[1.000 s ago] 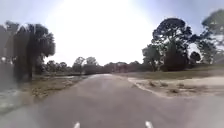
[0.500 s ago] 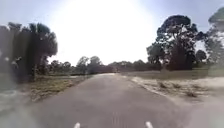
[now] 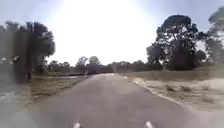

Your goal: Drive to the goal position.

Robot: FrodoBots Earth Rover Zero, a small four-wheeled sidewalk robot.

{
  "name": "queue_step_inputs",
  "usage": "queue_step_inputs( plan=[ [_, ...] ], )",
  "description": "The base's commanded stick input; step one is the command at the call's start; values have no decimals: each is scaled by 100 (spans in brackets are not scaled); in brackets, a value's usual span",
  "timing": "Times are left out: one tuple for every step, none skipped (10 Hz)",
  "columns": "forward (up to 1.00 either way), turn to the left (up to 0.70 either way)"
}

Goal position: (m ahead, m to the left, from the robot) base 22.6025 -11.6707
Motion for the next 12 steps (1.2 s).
queue_step_inputs(
  plan=[
    [100, 2],
    [100, 2],
    [100, 2],
    [100, 2],
    [100, 2],
    [100, 2],
    [100, 2],
    [100, 2],
    [100, 2],
    [100, 2],
    [100, 2],
    [100, 3]
  ],
)
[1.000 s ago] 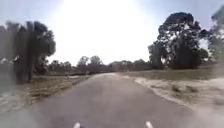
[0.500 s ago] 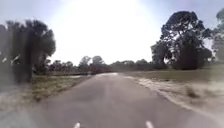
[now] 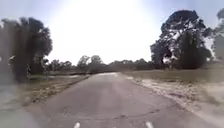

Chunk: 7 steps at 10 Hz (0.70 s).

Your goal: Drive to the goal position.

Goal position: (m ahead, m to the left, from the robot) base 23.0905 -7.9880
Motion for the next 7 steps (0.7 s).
queue_step_inputs(
  plan=[
    [100, 2],
    [100, 2],
    [100, 2],
    [100, 2],
    [100, 2],
    [100, 2],
    [100, 2]
  ],
)
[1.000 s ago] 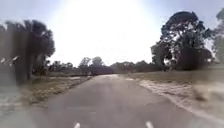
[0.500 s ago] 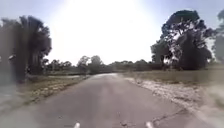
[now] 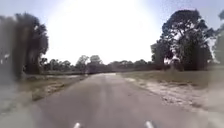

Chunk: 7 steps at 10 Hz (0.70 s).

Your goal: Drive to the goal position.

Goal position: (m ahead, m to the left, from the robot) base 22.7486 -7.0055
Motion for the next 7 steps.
queue_step_inputs(
  plan=[
    [100, 2],
    [100, 2],
    [100, 2],
    [100, 2],
    [100, 2],
    [100, 2],
    [100, 2]
  ],
)
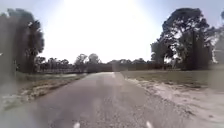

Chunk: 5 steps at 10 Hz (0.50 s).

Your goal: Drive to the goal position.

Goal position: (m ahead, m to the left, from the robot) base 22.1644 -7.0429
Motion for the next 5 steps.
queue_step_inputs(
  plan=[
    [100, 2],
    [100, 2],
    [100, 2],
    [100, 2],
    [100, 2]
  ],
)
